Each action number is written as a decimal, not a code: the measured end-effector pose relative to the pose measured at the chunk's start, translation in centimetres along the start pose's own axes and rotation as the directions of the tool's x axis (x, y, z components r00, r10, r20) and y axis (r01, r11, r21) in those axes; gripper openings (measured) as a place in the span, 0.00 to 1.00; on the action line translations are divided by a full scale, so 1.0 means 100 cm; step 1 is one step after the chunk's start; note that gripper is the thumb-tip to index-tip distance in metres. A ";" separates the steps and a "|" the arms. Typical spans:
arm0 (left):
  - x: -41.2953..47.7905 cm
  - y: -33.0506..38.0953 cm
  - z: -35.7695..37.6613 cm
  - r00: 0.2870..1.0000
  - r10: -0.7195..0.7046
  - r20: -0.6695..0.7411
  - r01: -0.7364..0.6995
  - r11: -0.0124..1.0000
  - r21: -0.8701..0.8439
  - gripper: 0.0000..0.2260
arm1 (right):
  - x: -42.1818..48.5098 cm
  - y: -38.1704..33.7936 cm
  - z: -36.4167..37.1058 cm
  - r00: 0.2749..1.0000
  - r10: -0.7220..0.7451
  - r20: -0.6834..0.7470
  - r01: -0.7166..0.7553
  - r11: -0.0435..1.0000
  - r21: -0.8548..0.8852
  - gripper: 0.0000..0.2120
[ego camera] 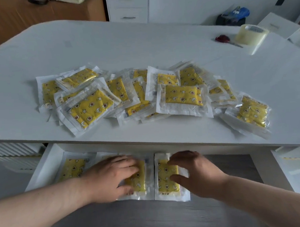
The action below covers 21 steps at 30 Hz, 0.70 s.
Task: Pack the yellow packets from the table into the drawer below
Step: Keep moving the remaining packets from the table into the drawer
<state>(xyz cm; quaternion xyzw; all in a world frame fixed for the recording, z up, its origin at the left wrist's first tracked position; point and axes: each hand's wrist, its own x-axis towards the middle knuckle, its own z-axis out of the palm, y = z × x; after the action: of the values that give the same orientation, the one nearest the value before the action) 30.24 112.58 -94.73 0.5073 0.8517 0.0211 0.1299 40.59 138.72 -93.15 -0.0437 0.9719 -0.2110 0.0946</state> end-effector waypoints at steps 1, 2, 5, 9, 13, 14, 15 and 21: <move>-0.002 0.003 -0.007 1.000 0.018 -0.005 -0.018 1.000 0.000 0.24 | -0.004 -0.007 -0.012 0.998 0.030 0.050 -0.032 0.999 0.038 0.21; -0.005 0.007 -0.016 0.999 0.035 -0.010 -0.035 0.999 0.005 0.22 | -0.009 -0.013 -0.025 0.995 0.038 0.088 -0.044 0.997 0.063 0.19; -0.010 0.020 -0.044 0.989 0.108 -0.099 -0.107 0.994 0.015 0.21 | -0.023 -0.036 -0.064 0.987 0.036 0.156 -0.059 0.988 0.145 0.16; -0.017 0.040 -0.088 0.959 0.124 -0.254 -0.125 0.992 0.011 0.18 | -0.041 -0.066 -0.117 0.995 0.008 0.101 -0.042 0.942 0.333 0.10; -0.026 0.054 -0.137 0.900 -0.129 -0.417 0.006 0.959 -0.283 0.15 | -0.054 -0.077 -0.157 0.992 0.078 -0.103 -0.030 0.916 0.400 0.08; -0.029 0.053 -0.144 0.891 -0.211 -0.403 0.056 0.930 -0.364 0.12 | -0.056 -0.077 -0.164 0.984 0.103 -0.145 -0.035 0.911 0.411 0.07; -0.030 0.051 -0.152 0.883 -0.287 -0.371 0.099 0.888 -0.449 0.09 | -0.057 -0.077 -0.169 0.977 0.123 -0.175 -0.038 0.905 0.424 0.06; -0.029 0.033 -0.182 0.725 -0.625 -0.290 0.202 0.595 -0.778 0.04 | -0.044 -0.081 -0.183 0.938 0.229 -0.260 -0.081 0.875 0.478 0.06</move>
<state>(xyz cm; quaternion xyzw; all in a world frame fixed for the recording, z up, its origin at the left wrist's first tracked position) 30.00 113.41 -75.97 0.1674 0.8744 0.4501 0.0689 41.56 139.28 -72.75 0.0923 0.8970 -0.4311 -0.0339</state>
